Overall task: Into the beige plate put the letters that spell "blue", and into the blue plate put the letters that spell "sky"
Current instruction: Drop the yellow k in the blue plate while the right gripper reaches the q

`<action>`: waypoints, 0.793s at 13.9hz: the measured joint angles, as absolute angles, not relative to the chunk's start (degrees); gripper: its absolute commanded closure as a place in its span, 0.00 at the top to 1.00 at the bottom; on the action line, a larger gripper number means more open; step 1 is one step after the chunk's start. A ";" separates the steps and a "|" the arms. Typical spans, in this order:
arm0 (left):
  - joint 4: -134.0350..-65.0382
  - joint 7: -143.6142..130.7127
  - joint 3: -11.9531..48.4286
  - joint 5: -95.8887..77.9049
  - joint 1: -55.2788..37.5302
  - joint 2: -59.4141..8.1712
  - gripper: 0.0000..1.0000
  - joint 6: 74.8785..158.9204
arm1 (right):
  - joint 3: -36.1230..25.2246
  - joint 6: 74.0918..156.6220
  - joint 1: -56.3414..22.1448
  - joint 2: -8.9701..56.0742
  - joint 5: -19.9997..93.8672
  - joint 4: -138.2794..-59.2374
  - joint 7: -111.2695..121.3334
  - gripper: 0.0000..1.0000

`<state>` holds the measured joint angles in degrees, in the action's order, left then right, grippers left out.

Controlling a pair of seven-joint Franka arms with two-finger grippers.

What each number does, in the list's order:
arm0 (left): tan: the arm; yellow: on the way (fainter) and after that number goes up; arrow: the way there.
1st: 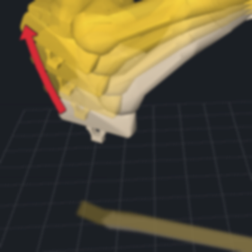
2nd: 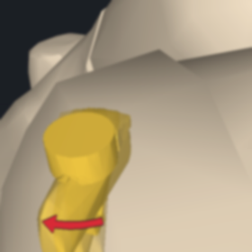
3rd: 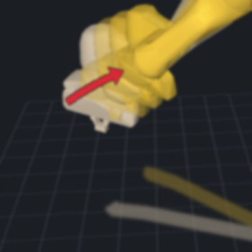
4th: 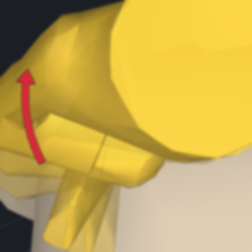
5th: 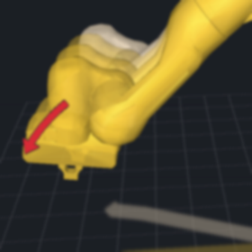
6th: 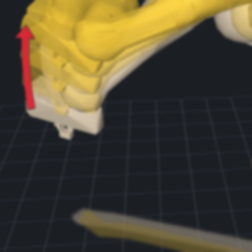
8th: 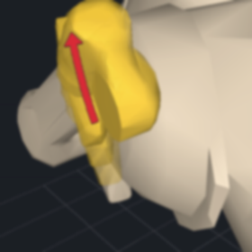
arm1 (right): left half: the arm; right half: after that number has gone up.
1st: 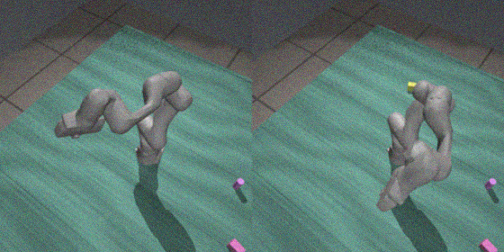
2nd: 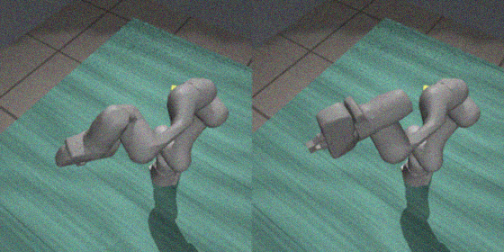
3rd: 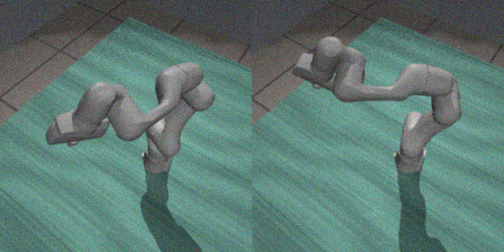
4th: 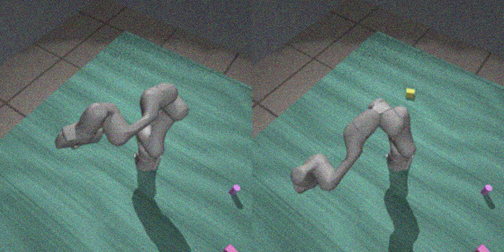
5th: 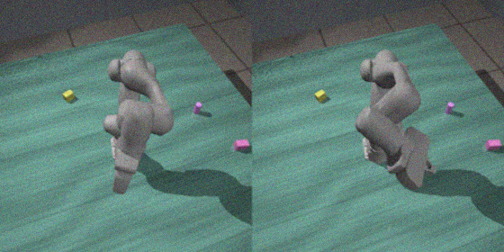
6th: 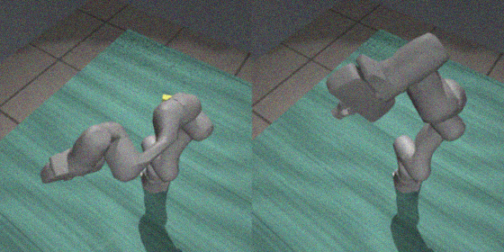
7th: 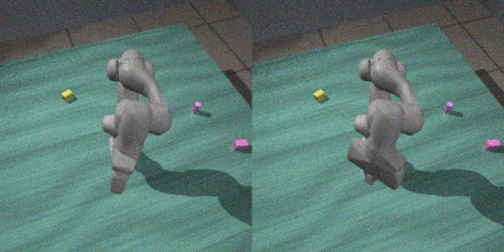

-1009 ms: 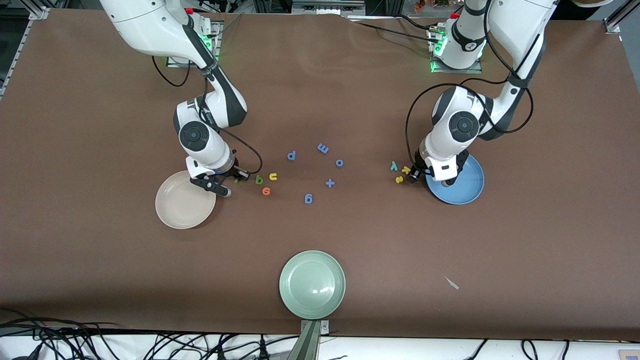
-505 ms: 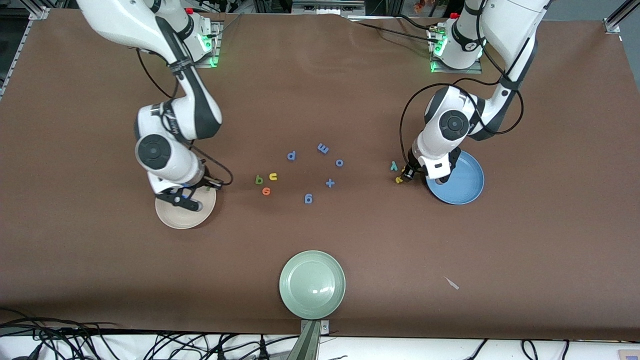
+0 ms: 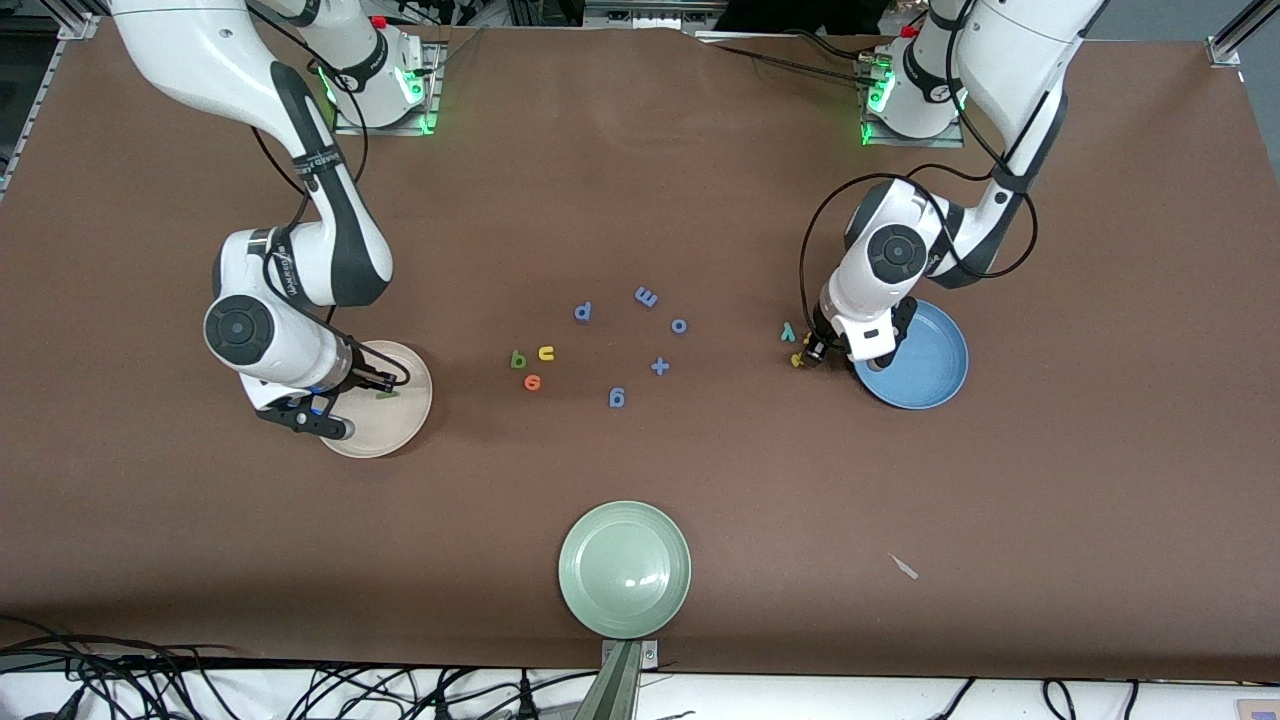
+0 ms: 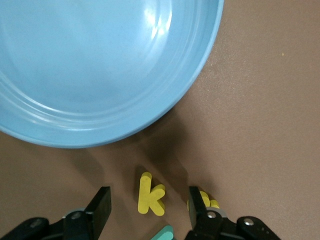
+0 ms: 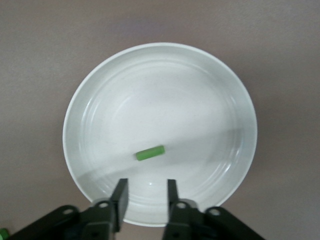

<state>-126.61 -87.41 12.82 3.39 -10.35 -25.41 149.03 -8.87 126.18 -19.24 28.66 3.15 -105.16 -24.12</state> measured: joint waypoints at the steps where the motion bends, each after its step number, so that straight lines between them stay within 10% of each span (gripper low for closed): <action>1: -126.64 -87.46 12.80 3.40 -10.35 -25.41 0.60 149.02 | -8.70 126.22 -19.48 28.64 3.20 -105.10 -24.74 0.45; 7: -126.99 -88.20 12.78 3.47 -10.36 -25.46 0.52 148.99 | -0.92 127.38 -21.53 28.64 3.27 -104.02 -42.68 0.46; 11: -127.10 -88.33 12.79 3.49 -10.37 -25.79 0.40 149.02 | 0.04 129.17 -27.91 30.08 3.27 -104.05 -52.91 0.78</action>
<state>-127.10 -88.33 12.79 3.49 -10.37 -25.79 149.02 0.04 129.17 -27.91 30.08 3.27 -104.05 -52.91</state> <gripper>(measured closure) 0.498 0.414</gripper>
